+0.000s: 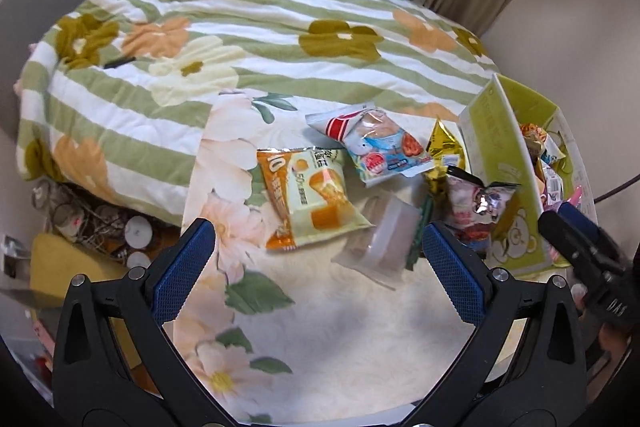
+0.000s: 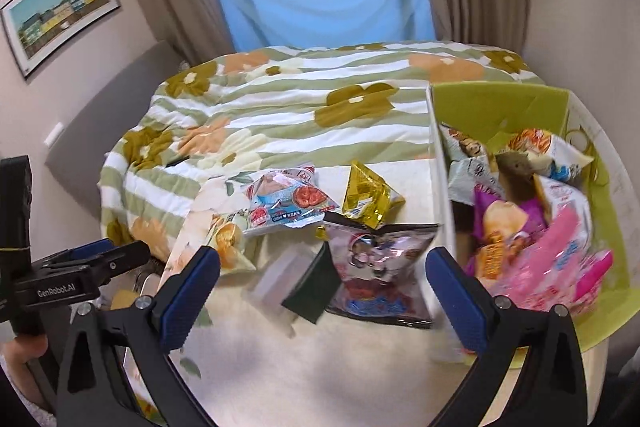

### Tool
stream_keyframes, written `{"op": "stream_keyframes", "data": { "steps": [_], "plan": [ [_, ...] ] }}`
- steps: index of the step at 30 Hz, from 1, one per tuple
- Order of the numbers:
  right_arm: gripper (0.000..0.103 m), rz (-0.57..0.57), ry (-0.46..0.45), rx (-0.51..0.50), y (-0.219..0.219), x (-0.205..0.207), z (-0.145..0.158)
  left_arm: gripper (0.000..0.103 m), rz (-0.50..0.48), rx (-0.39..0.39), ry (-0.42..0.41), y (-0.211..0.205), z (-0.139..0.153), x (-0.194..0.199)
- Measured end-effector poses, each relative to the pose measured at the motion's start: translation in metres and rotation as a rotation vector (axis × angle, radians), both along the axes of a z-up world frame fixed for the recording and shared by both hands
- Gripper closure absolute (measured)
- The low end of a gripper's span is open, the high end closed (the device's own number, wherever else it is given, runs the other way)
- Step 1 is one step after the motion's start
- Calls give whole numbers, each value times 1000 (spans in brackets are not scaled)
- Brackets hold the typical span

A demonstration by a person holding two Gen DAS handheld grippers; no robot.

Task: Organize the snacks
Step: 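Withdraw both grippers from the box toward the remaining snack bags, then grasp the orange cake bag with the left gripper while the right grasps the brown cartoon bag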

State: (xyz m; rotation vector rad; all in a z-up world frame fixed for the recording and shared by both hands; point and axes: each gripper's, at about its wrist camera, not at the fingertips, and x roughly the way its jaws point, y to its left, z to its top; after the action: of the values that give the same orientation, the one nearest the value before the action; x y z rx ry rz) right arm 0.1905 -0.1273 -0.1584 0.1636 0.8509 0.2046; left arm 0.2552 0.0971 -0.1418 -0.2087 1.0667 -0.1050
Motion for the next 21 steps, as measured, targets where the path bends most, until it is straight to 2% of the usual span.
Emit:
{"op": "stream_keyframes", "data": {
  "steps": [13,17,21],
  "plan": [
    [1,-313,-9,-165,36,12,-55,1,-148,-86,144,-1,-90,75],
    [12,-384,-5,-208,39,15,-74,1,-176,-90,179,-7,-110,86],
    [13,-430,-12,-253,40,19,-87,3,-192,-88,197,-12,-122,92]
  ]
}}
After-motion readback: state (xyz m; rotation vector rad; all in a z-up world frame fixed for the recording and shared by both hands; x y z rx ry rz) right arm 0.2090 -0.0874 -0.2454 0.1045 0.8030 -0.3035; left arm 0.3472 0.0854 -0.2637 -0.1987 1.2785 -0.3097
